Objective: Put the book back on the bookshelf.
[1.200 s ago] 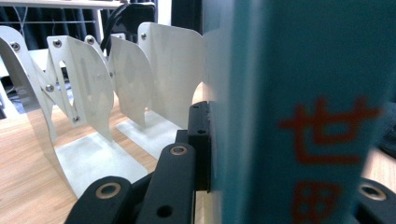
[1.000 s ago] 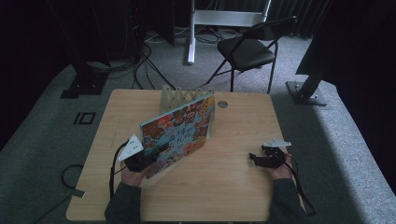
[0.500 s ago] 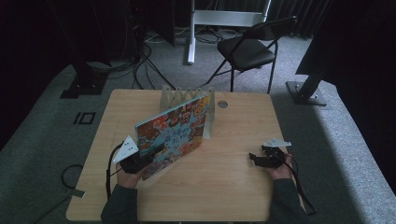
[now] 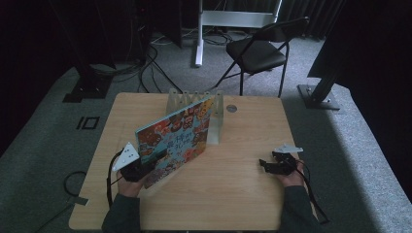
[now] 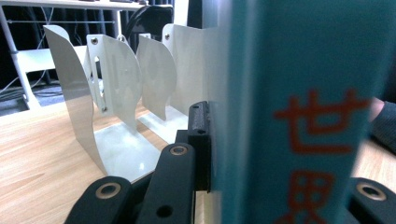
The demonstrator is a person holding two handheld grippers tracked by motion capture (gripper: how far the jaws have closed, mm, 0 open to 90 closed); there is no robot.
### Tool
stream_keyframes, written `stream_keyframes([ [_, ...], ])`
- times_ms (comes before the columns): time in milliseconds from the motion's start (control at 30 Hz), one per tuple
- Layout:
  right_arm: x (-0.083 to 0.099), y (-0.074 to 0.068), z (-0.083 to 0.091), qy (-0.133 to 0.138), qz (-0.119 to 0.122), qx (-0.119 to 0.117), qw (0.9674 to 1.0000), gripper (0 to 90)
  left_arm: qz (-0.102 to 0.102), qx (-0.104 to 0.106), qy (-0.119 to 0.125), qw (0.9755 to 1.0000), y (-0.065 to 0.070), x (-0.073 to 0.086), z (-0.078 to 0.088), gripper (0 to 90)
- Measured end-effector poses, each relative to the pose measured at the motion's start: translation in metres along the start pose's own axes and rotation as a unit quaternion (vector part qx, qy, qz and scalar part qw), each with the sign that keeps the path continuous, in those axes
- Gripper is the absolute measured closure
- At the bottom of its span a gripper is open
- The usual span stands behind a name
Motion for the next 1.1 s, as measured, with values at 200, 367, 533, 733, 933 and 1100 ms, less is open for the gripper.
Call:
stream_keyframes([
  [200, 0.000, 0.000, 0.000, 0.000, 0.000, 0.000, 1.0000, 26.8, 0.003, -0.004, 0.002, 1.0000, -0.003, 0.000, 0.005, 81.1],
  [367, 0.000, 0.000, 0.000, 0.000, 0.000, 0.000, 1.0000, 26.8, 0.005, -0.013, 0.004, 0.9999, -0.006, 0.000, 0.009, 81.1],
  [533, 0.000, 0.000, 0.000, 0.000, -0.001, 0.000, 1.0000, 26.8, 0.006, -0.019, 0.007, 0.9998, -0.008, -0.001, 0.012, 81.0],
  [733, 0.000, 0.000, 0.000, 0.000, 0.000, 0.000, 1.0000, 26.8, 0.008, -0.024, 0.010, 0.9996, -0.009, -0.001, 0.016, 81.1],
  [933, 0.000, 0.000, 0.000, 0.000, 0.000, 0.000, 1.0000, 26.8, 0.013, -0.030, 0.014, 0.9994, -0.011, 0.000, 0.018, 81.0],
  [1100, 0.000, 0.000, 0.000, 0.000, -0.001, 0.000, 1.0000, 26.8, 0.015, -0.033, 0.016, 0.9992, -0.011, 0.001, 0.020, 81.0],
])
Point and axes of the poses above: each handheld gripper's, and its own axes: z roughly backward along the jaws, x roughly out of its underside, y roughly to its right, the point moved 9 cm from there along -z, roughly forward along the jaws, and after that the axes turned 10 degrees about z, right-handed, at the moved point
